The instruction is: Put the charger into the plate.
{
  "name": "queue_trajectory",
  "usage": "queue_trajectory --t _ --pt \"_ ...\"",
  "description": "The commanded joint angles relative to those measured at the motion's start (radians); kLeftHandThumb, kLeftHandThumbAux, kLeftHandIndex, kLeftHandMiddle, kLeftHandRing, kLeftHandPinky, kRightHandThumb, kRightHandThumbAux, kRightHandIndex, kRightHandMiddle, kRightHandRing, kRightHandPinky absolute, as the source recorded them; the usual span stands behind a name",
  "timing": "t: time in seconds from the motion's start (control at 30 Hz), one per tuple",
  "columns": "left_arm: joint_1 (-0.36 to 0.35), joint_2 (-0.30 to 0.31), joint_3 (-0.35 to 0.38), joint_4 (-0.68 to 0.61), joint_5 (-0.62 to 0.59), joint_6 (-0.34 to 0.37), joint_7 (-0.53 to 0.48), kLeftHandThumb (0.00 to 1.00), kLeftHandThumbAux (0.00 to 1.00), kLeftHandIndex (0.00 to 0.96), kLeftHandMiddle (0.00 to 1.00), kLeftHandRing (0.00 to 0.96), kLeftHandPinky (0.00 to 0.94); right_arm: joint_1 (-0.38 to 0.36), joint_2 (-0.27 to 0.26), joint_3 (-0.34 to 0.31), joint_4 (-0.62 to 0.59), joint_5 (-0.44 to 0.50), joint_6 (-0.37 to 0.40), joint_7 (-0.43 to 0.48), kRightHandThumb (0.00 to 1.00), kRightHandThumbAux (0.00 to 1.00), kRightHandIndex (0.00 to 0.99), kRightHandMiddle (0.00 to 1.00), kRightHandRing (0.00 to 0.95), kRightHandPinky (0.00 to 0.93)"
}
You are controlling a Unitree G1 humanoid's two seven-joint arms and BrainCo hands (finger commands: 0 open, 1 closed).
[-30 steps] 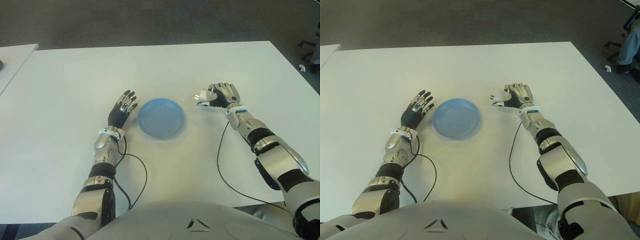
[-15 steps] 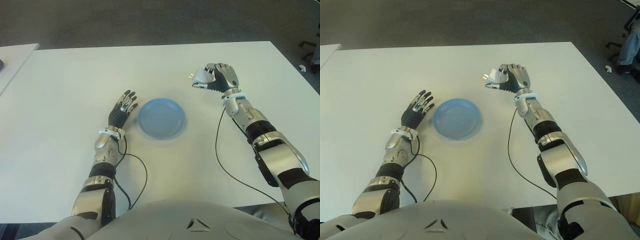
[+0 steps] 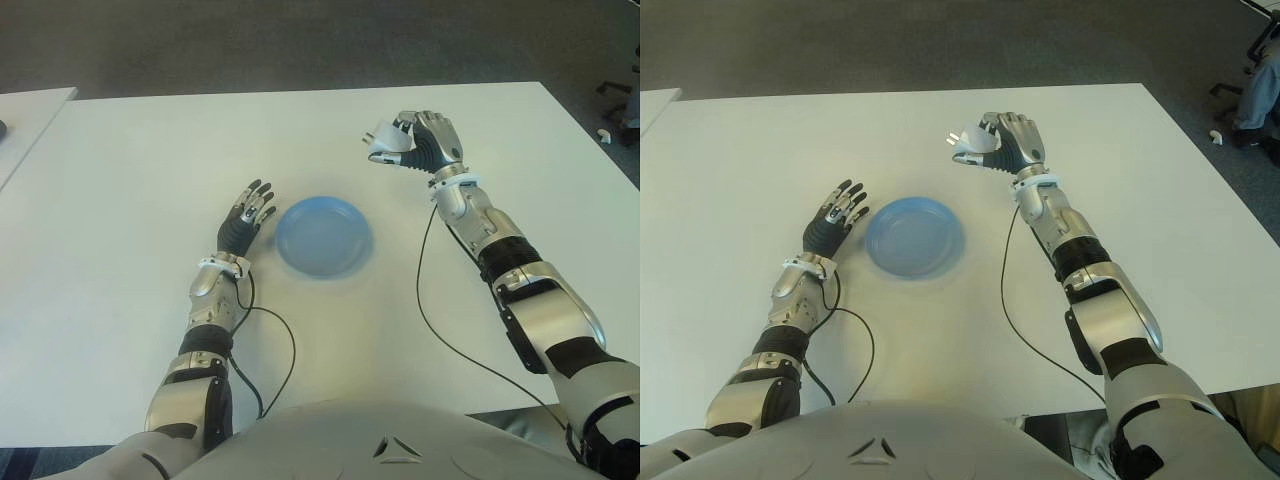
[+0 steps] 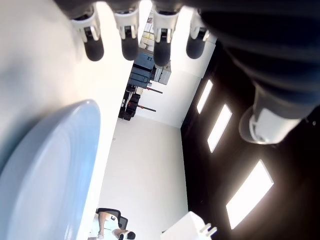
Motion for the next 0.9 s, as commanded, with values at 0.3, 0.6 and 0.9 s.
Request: queue_trajectory --t 0.3,0.6,0.9 --pt "0.021 -0.02 -0.014 0.035 0.029 0.004 0.019 0.022 0.52 0.0 0.097 0.065 0.0 0.038 0.128 0.06 -0.007 -0.034 0.043 0.039 0.75 0.705 0.442 0.851 0.835 0.796" --pt "0.017 -0.028 -0.017 0.037 0.043 -0.005 0.035 0.022 0.515 0.0 0.097 0.061 0.0 0.059 0.182 0.1 0.012 -0.063 0.053 0.043 0.749 0.705 0.442 0.842 0.824 0.778" --pt "0.016 -0.03 -0.022 0.036 0.048 -0.003 0.041 0.026 0.517 0.0 0.11 0.071 0.0 0.073 0.205 0.11 0.015 -0.054 0.058 0.079 0.747 0.705 0.442 0.842 0.827 0.788"
